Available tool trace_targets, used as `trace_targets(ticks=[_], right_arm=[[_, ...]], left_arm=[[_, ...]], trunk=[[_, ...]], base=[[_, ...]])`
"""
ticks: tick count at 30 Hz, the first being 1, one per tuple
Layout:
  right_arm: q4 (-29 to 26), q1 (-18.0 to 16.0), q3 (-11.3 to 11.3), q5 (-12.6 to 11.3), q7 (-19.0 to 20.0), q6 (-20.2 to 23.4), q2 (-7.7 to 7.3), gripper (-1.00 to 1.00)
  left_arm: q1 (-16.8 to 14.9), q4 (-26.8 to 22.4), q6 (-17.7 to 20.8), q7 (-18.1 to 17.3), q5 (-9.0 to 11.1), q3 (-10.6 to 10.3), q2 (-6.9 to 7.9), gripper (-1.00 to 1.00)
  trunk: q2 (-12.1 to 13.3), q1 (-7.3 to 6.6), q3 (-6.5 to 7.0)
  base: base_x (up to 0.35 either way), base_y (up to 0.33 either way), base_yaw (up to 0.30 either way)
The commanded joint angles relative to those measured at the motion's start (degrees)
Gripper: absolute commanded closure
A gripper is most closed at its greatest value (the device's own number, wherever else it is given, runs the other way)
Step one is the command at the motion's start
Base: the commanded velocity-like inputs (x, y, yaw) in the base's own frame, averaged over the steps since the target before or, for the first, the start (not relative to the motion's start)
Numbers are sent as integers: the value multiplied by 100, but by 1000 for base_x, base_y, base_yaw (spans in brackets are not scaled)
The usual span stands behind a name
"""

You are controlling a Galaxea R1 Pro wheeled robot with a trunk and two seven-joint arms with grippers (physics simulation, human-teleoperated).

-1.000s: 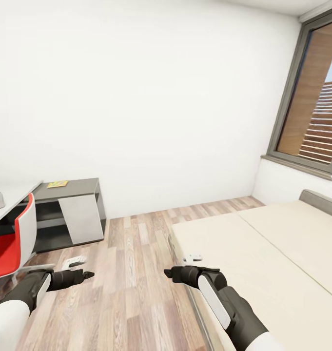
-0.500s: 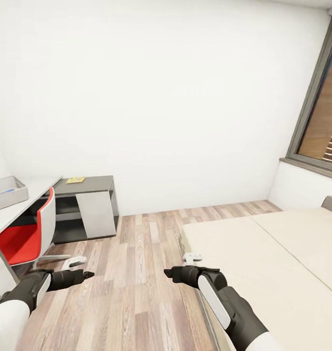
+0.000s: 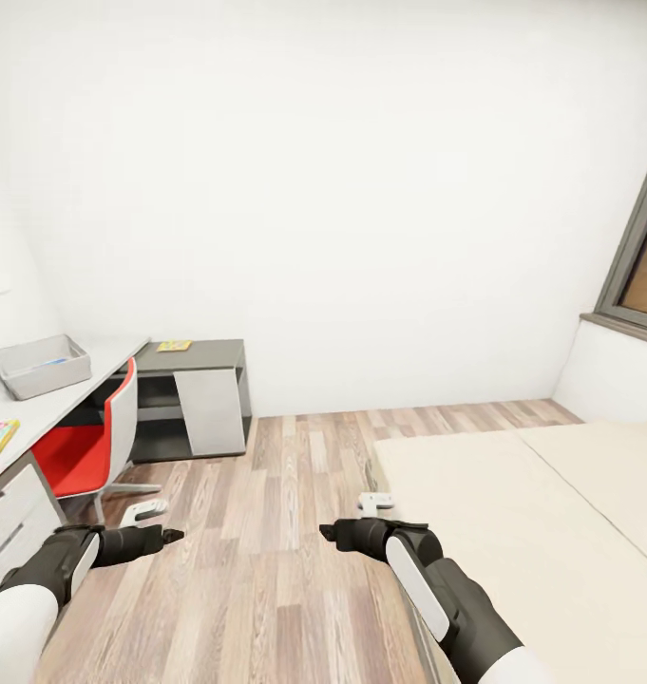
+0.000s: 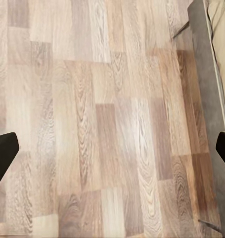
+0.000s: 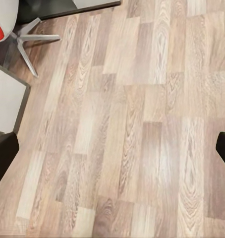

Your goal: Put all the toys in the child's room - the three board games (two on the bed and one on the table), the two jigsaw puzzles on the table, and the tennis ball on the table - inside the toy box on the table in the child's room.

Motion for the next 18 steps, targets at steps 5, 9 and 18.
trace_targets(ticks=[5,9,18], right_arm=[[-6,-3,8,-59,-51,16,-1,-100],[-6,-3,7,-59,-51,15,0,-100],[-6,-3,11,-59,-51,14,3,-100]], left_arm=[[-4,-7,31,-43,-58,46,-9,-100],[-4,-7,31,-43,-57,48,-10,-100],[-4,-7,31,-43,-55,47,-11,-100]], trunk=[[-7,3,-5],[-7,3,-5],[-7,3,-5]], base=[[-25,-1,190],[-132,0,66],[-57,0,144]])
